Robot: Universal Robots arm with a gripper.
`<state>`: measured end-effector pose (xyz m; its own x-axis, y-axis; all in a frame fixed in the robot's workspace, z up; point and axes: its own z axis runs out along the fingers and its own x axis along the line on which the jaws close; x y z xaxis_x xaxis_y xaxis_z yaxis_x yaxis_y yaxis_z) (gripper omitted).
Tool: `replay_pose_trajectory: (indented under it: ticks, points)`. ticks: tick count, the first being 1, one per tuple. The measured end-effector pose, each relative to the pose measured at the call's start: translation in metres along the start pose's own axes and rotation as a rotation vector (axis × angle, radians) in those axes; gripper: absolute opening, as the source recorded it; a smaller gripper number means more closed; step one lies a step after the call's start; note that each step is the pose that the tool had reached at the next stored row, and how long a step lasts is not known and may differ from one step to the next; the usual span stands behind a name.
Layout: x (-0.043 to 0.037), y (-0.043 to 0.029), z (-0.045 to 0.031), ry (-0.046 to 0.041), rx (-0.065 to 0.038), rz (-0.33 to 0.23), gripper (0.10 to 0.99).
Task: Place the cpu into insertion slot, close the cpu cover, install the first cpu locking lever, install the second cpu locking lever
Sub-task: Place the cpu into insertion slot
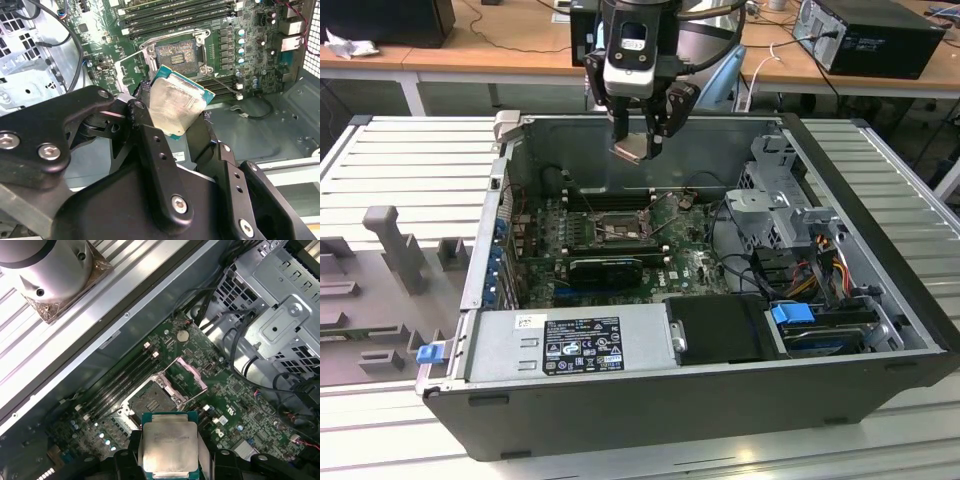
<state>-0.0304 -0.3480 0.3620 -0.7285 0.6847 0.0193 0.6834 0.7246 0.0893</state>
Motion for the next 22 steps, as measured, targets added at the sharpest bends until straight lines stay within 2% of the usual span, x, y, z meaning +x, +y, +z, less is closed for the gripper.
replay_pose_trajectory:
  ticks: [11,17,22]
  points:
    - [0.0,0.0,0.0001,-0.0028,-0.001,0.031,0.529]
    - [0.0,-0.0001,0.0006,-0.0126,-0.002,0.135,0.529]
    - [0.0,-0.0001,0.0011,-0.0235,-0.004,0.251,0.529]
